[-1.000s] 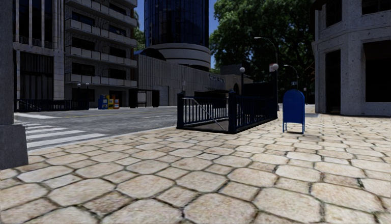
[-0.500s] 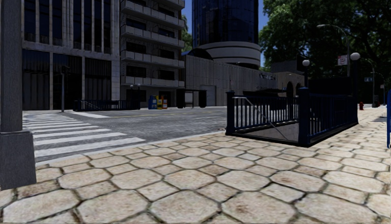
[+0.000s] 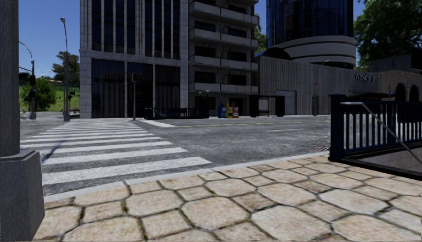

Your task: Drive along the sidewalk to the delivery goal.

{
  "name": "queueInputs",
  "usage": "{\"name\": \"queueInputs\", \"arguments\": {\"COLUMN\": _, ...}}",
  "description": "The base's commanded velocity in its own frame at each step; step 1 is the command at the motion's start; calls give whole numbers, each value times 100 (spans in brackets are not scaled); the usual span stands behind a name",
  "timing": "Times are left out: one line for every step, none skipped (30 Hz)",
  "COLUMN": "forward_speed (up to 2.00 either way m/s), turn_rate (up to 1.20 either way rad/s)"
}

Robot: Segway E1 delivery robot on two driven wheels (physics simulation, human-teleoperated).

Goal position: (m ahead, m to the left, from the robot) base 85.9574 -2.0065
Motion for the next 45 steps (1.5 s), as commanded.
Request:
{"name": "queueInputs", "arguments": {"forward_speed": 200, "turn_rate": 65}}
{"name": "queueInputs", "arguments": {"forward_speed": 200, "turn_rate": 64}}
{"name": "queueInputs", "arguments": {"forward_speed": 200, "turn_rate": 62}}
{"name": "queueInputs", "arguments": {"forward_speed": 200, "turn_rate": 60}}
{"name": "queueInputs", "arguments": {"forward_speed": 200, "turn_rate": 60}}
{"name": "queueInputs", "arguments": {"forward_speed": 200, "turn_rate": 59}}
{"name": "queueInputs", "arguments": {"forward_speed": 200, "turn_rate": 59}}
{"name": "queueInputs", "arguments": {"forward_speed": 200, "turn_rate": 58}}
{"name": "queueInputs", "arguments": {"forward_speed": 200, "turn_rate": 58}}
{"name": "queueInputs", "arguments": {"forward_speed": 200, "turn_rate": 56}}
{"name": "queueInputs", "arguments": {"forward_speed": 200, "turn_rate": 55}}
{"name": "queueInputs", "arguments": {"forward_speed": 200, "turn_rate": 54}}
{"name": "queueInputs", "arguments": {"forward_speed": 200, "turn_rate": 54}}
{"name": "queueInputs", "arguments": {"forward_speed": 200, "turn_rate": 54}}
{"name": "queueInputs", "arguments": {"forward_speed": 200, "turn_rate": 54}}
{"name": "queueInputs", "arguments": {"forward_speed": 200, "turn_rate": 54}}
{"name": "queueInputs", "arguments": {"forward_speed": 200, "turn_rate": 54}}
{"name": "queueInputs", "arguments": {"forward_speed": 200, "turn_rate": 54}}
{"name": "queueInputs", "arguments": {"forward_speed": 200, "turn_rate": 54}}
{"name": "queueInputs", "arguments": {"forward_speed": 200, "turn_rate": 54}}
{"name": "queueInputs", "arguments": {"forward_speed": 200, "turn_rate": 54}}
{"name": "queueInputs", "arguments": {"forward_speed": 200, "turn_rate": 54}}
{"name": "queueInputs", "arguments": {"forward_speed": 200, "turn_rate": 54}}
{"name": "queueInputs", "arguments": {"forward_speed": 200, "turn_rate": 53}}
{"name": "queueInputs", "arguments": {"forward_speed": 200, "turn_rate": 53}}
{"name": "queueInputs", "arguments": {"forward_speed": 200, "turn_rate": 53}}
{"name": "queueInputs", "arguments": {"forward_speed": 200, "turn_rate": 53}}
{"name": "queueInputs", "arguments": {"forward_speed": 200, "turn_rate": 44}}
{"name": "queueInputs", "arguments": {"forward_speed": 200, "turn_rate": 0}}
{"name": "queueInputs", "arguments": {"forward_speed": 200, "turn_rate": 0}}
{"name": "queueInputs", "arguments": {"forward_speed": 200, "turn_rate": 0}}
{"name": "queueInputs", "arguments": {"forward_speed": 200, "turn_rate": 0}}
{"name": "queueInputs", "arguments": {"forward_speed": 200, "turn_rate": 0}}
{"name": "queueInputs", "arguments": {"forward_speed": 200, "turn_rate": 0}}
{"name": "queueInputs", "arguments": {"forward_speed": 200, "turn_rate": 0}}
{"name": "queueInputs", "arguments": {"forward_speed": 200, "turn_rate": 0}}
{"name": "queueInputs", "arguments": {"forward_speed": 200, "turn_rate": 0}}
{"name": "queueInputs", "arguments": {"forward_speed": 191, "turn_rate": 0}}
{"name": "queueInputs", "arguments": {"forward_speed": 191, "turn_rate": 0}}
{"name": "queueInputs", "arguments": {"forward_speed": 166, "turn_rate": 0}}
{"name": "queueInputs", "arguments": {"forward_speed": 151, "turn_rate": 0}}
{"name": "queueInputs", "arguments": {"forward_speed": 137, "turn_rate": 0}}
{"name": "queueInputs", "arguments": {"forward_speed": 137, "turn_rate": 0}}
{"name": "queueInputs", "arguments": {"forward_speed": 133, "turn_rate": 0}}
{"name": "queueInputs", "arguments": {"forward_speed": 132, "turn_rate": 0}}
